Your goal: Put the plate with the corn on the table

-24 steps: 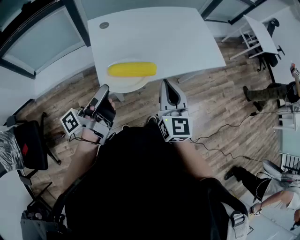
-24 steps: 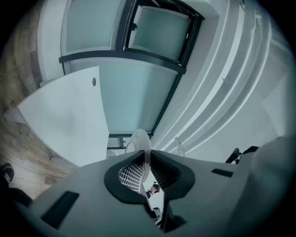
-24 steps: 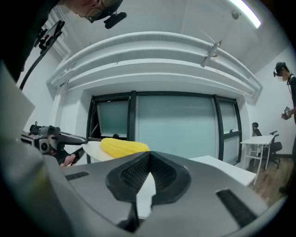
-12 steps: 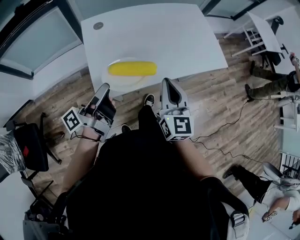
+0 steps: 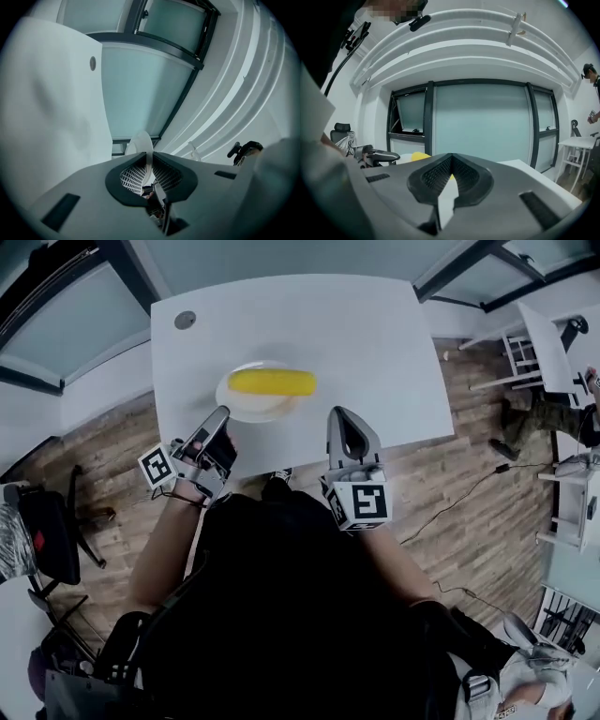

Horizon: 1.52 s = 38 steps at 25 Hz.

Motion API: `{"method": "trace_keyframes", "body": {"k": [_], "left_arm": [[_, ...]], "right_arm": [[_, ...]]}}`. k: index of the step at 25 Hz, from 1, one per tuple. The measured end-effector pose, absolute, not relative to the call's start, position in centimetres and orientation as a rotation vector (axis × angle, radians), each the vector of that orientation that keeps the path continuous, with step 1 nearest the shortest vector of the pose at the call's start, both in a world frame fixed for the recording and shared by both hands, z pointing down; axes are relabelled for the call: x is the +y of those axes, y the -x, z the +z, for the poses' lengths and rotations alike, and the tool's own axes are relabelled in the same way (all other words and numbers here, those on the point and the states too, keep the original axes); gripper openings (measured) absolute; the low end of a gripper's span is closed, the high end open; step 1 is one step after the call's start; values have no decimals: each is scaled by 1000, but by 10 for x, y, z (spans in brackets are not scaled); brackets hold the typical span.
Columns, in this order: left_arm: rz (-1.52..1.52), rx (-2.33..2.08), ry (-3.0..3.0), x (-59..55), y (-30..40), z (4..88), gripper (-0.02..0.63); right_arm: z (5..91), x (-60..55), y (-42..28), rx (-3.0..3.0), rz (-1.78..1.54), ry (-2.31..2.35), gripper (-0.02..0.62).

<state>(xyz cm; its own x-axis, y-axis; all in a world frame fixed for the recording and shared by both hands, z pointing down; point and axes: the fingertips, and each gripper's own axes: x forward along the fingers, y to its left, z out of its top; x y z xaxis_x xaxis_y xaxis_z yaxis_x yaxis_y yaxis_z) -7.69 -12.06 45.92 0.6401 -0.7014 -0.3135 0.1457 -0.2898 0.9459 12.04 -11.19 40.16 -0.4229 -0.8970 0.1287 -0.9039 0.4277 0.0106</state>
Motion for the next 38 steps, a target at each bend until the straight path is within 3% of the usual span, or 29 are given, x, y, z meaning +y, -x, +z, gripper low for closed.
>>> {"method": "trace_keyframes", "body": {"k": [13, 29, 35, 38], "left_arm": [[-833, -493, -1604, -218, 37, 547, 31], [-705, -541, -1504, -237, 37, 601, 31], [-367, -663, -1536, -227, 30, 617, 32], [-190, -729, -1563, -215, 28, 621, 159]], "right_arm": [[427, -143, -162, -2459, 156, -1643, 2], [450, -188, -139, -2428, 231, -1687, 2], [450, -195, -132, -2430, 270, -1707, 2], [448, -195, -127, -2439, 278, -1715, 2]]}}
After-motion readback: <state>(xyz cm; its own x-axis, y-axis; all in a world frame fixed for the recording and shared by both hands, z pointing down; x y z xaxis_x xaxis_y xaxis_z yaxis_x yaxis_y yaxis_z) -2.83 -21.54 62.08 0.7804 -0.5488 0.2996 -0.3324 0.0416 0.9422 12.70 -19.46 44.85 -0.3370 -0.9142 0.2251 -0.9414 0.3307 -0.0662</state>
